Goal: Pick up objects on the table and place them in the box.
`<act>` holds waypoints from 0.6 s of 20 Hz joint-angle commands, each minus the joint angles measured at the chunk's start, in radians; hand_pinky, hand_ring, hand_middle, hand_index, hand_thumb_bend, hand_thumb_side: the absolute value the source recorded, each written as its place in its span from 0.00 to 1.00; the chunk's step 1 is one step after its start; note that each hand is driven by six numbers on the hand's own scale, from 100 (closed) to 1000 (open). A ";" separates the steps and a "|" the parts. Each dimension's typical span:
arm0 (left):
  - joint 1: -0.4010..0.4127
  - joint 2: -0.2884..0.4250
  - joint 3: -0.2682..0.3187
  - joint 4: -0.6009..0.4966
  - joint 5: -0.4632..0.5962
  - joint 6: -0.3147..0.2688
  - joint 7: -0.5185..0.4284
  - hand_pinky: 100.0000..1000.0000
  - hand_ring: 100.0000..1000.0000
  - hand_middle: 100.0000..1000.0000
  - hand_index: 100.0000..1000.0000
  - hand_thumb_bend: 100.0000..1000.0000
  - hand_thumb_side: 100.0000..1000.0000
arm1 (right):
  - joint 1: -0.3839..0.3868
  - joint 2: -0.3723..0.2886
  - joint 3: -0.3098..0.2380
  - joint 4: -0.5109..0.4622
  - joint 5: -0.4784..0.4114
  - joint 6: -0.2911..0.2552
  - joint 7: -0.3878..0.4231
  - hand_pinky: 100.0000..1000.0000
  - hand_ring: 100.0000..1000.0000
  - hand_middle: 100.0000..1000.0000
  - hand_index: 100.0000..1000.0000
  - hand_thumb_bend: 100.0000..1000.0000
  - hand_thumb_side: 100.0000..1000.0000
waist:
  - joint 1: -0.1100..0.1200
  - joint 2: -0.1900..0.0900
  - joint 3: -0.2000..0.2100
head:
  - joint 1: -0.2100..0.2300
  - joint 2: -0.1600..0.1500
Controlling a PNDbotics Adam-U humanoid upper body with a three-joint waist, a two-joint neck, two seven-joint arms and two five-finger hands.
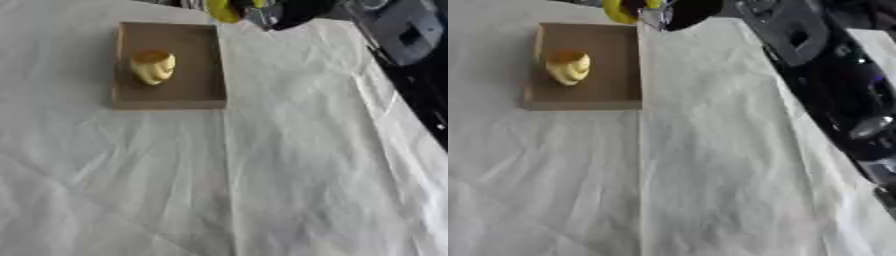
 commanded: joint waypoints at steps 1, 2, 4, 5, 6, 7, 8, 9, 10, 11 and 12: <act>-0.024 0.004 -0.006 -0.016 0.015 -0.002 -0.012 0.86 0.81 0.76 0.84 0.05 0.55 | -0.055 0.058 -0.024 0.139 0.079 -0.041 -0.018 0.88 0.81 0.43 0.70 0.00 0.00 | 0.008 -0.016 0.015 | -0.026 -0.009; -0.028 0.002 -0.009 -0.016 0.018 -0.003 -0.017 0.86 0.81 0.76 0.84 0.05 0.55 | -0.066 0.075 -0.029 0.178 0.102 -0.054 -0.024 0.88 0.81 0.43 0.70 0.00 0.00 | 0.007 -0.013 0.024 | -0.033 -0.008; -0.035 0.001 -0.014 -0.016 0.022 -0.005 -0.024 0.86 0.81 0.76 0.84 0.05 0.55 | -0.082 0.102 -0.041 0.246 0.155 -0.073 -0.038 0.88 0.81 0.43 0.71 0.00 0.00 | 0.004 -0.006 0.043 | -0.043 -0.008; -0.037 0.000 -0.014 -0.016 0.024 -0.006 -0.026 0.86 0.81 0.76 0.84 0.05 0.55 | -0.086 0.113 -0.046 0.275 0.182 -0.082 -0.047 0.88 0.81 0.44 0.71 0.00 0.00 | 0.001 -0.003 0.052 | -0.047 -0.010; -0.039 0.000 -0.014 -0.016 0.026 -0.007 -0.028 0.86 0.81 0.76 0.84 0.05 0.55 | -0.089 0.121 -0.052 0.299 0.209 -0.092 -0.059 0.88 0.81 0.44 0.71 0.00 0.00 | -0.001 -0.001 0.058 | -0.050 -0.012; -0.041 -0.001 -0.014 -0.016 0.027 -0.007 -0.029 0.86 0.81 0.76 0.84 0.05 0.55 | -0.088 0.129 -0.058 0.323 0.235 -0.099 -0.071 0.88 0.81 0.44 0.71 0.00 0.00 | -0.003 0.002 0.064 | -0.056 -0.014; -0.042 -0.002 -0.014 -0.016 0.027 -0.007 -0.030 0.86 0.81 0.76 0.84 0.05 0.55 | -0.087 0.135 -0.064 0.344 0.259 -0.105 -0.084 0.88 0.82 0.44 0.71 0.00 0.00 | -0.005 0.003 0.069 | -0.061 -0.016; -0.042 -0.003 -0.013 -0.016 0.027 -0.006 -0.030 0.86 0.81 0.76 0.84 0.05 0.55 | -0.084 0.140 -0.068 0.362 0.283 -0.112 -0.096 0.88 0.81 0.44 0.71 0.00 0.00 | -0.007 0.005 0.072 | -0.068 -0.018; -0.043 -0.004 -0.013 -0.016 0.028 -0.007 -0.030 0.86 0.81 0.76 0.84 0.05 0.55 | -0.081 0.141 -0.070 0.374 0.305 -0.121 -0.107 0.88 0.82 0.45 0.71 0.00 0.00 | -0.008 0.007 0.074 | -0.075 -0.018; -0.043 -0.004 -0.012 -0.016 0.028 -0.007 -0.030 0.86 0.81 0.76 0.84 0.04 0.55 | -0.076 0.140 -0.070 0.384 0.324 -0.132 -0.114 0.88 0.82 0.45 0.71 0.00 0.00 | -0.010 0.008 0.074 | -0.085 -0.018; -0.043 -0.005 -0.011 -0.016 0.028 -0.006 -0.030 0.86 0.81 0.76 0.84 0.04 0.56 | -0.071 0.139 -0.070 0.391 0.341 -0.144 -0.119 0.88 0.82 0.45 0.72 0.00 0.00 | -0.010 0.010 0.075 | -0.094 -0.018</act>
